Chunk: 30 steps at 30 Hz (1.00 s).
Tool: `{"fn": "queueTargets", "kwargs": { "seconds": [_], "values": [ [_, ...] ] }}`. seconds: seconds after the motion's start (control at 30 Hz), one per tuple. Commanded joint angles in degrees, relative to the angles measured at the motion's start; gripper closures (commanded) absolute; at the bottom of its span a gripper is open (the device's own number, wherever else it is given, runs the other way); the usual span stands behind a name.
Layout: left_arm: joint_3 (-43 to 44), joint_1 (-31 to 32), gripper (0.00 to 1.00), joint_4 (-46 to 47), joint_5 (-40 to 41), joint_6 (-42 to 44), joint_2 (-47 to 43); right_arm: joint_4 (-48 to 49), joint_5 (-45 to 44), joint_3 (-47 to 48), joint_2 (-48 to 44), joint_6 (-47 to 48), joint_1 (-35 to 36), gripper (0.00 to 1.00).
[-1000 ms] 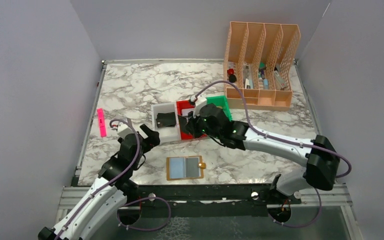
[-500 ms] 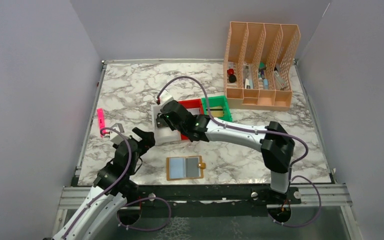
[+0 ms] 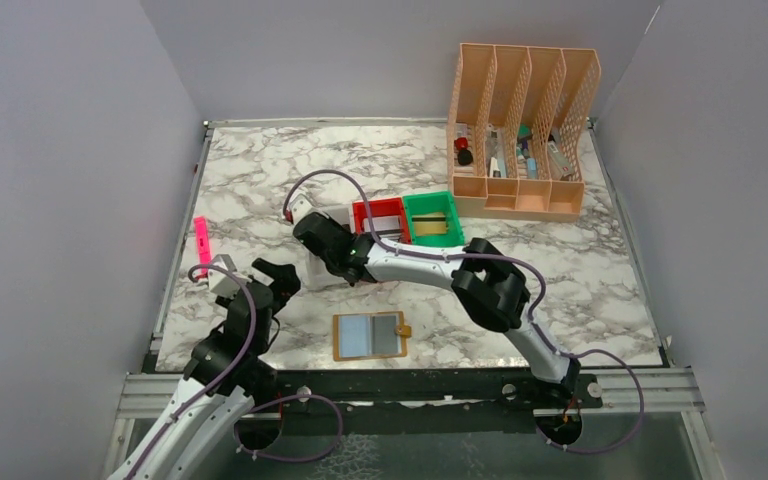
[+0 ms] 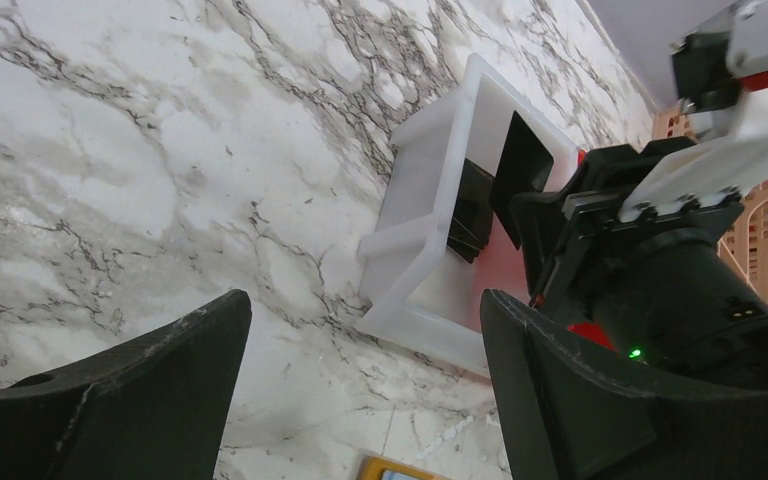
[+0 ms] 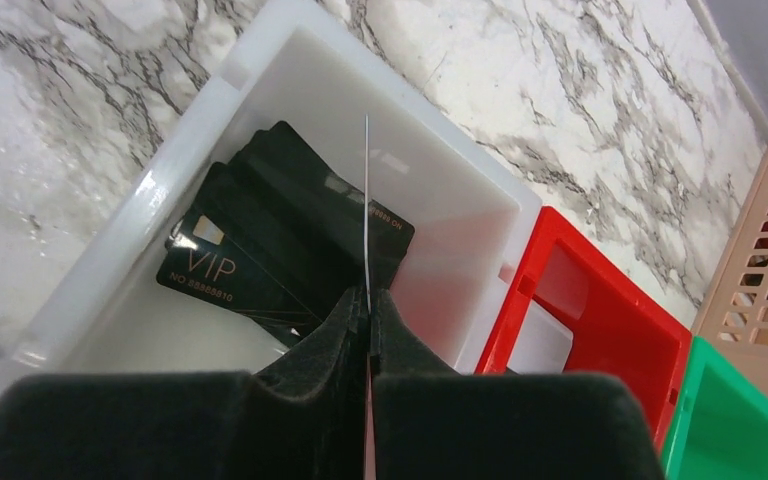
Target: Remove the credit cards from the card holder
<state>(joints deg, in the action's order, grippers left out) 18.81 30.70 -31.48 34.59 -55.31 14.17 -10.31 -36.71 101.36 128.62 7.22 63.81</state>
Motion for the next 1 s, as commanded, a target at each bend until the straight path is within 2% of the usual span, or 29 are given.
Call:
{"fn": "queueTargets", "kwargs": {
  "seconds": [0.0, 0.2, 0.6, 0.97],
  "values": [
    [-0.4, -0.3, 0.12, -2.5, 4.1, -1.7, -2.8, 2.5, -3.3, 1.5, 1.9, 4.4, 0.5, 0.93],
    [-0.5, -0.3, 0.12, -5.1, 5.8, -4.0, -7.0, 3.0, -0.8, 1.4, 3.9, 4.8, 0.5, 0.85],
    [-0.7, -0.1, 0.12, -6.7, 6.5, -5.3, -9.6, 2.5, 7.5, 0.5, 3.7, 2.3, 0.4, 0.8],
    [-1.0, 0.6, 0.13, -6.9, 6.8, -5.3, -10.6, 3.6, 8.9, -2.8, 0.9, 3.6, 0.3, 0.73]
  ]
}}
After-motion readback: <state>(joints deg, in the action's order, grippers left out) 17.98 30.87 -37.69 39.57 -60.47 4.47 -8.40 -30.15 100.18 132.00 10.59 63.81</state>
